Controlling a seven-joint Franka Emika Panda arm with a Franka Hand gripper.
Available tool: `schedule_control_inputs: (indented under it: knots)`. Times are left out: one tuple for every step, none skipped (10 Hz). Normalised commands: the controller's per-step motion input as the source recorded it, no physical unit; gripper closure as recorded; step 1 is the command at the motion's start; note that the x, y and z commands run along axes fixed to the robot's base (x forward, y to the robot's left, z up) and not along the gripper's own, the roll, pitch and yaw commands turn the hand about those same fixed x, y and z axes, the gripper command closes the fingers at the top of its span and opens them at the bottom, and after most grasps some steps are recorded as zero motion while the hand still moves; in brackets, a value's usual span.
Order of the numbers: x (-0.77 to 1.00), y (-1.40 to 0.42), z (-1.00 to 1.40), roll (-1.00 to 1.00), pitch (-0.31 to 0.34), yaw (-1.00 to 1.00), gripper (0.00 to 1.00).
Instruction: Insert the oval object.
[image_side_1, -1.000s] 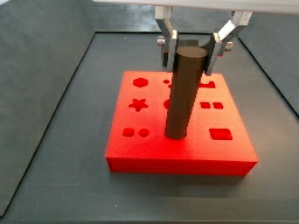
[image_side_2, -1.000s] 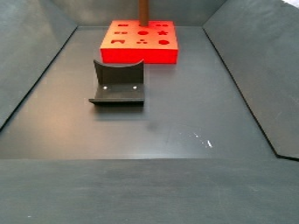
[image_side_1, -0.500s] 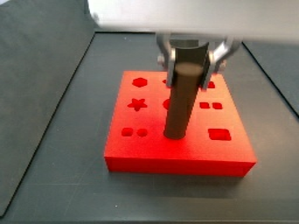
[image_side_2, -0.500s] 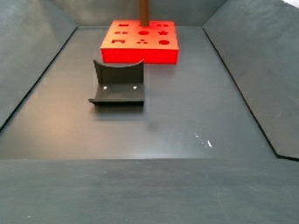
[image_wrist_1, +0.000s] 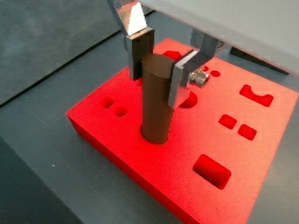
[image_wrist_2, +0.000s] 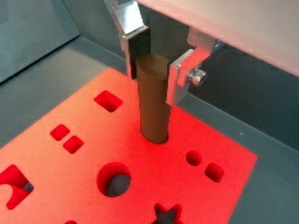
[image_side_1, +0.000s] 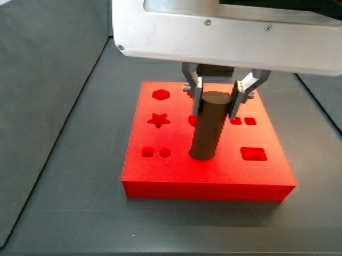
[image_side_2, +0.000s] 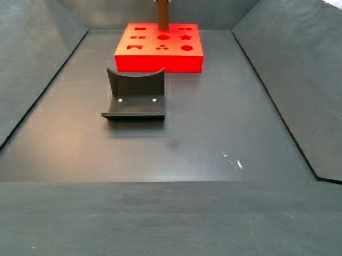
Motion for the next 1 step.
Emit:
schedule_control_inputs:
  knots:
    - [0.0, 0.0, 0.0, 0.0, 0.0, 0.0, 1.0]
